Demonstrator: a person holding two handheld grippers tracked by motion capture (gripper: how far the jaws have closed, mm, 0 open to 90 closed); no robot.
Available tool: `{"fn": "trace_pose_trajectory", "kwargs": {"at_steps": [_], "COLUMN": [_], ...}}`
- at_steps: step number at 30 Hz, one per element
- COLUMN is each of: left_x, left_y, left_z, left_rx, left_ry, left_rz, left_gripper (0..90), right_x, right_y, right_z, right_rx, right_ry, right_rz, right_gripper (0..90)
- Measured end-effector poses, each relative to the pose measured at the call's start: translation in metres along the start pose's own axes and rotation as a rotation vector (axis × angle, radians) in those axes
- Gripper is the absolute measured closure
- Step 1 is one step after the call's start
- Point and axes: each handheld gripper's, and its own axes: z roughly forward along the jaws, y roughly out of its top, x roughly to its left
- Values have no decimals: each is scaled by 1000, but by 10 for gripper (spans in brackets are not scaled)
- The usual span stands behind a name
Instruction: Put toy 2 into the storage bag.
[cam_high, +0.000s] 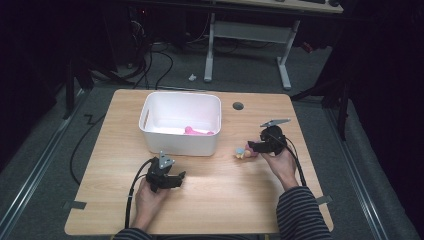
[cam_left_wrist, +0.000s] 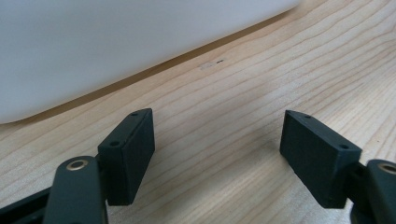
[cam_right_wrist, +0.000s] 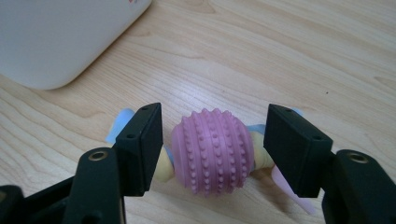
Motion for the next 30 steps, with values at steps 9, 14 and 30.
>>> {"fn": "trace_pose_trajectory", "kwargs": {"at_steps": [9,14,30], "left_x": [0,0,0], "left_y": [0,0,0], "left_z": [0,0,0], "left_rx": [0,0,0], "left_ry": [0,1,1], "left_rz": [0,0,1], "left_gripper": [267,267,266], "right_x": [1,1,0], "right_y": [-2,-4,-6], "right_z": [15,20,16], "right_rx": [27,56,76], "right_ry": [-19,-11,11], "right_rz": [-19,-15,-24], "right_gripper": [355,374,404]}}
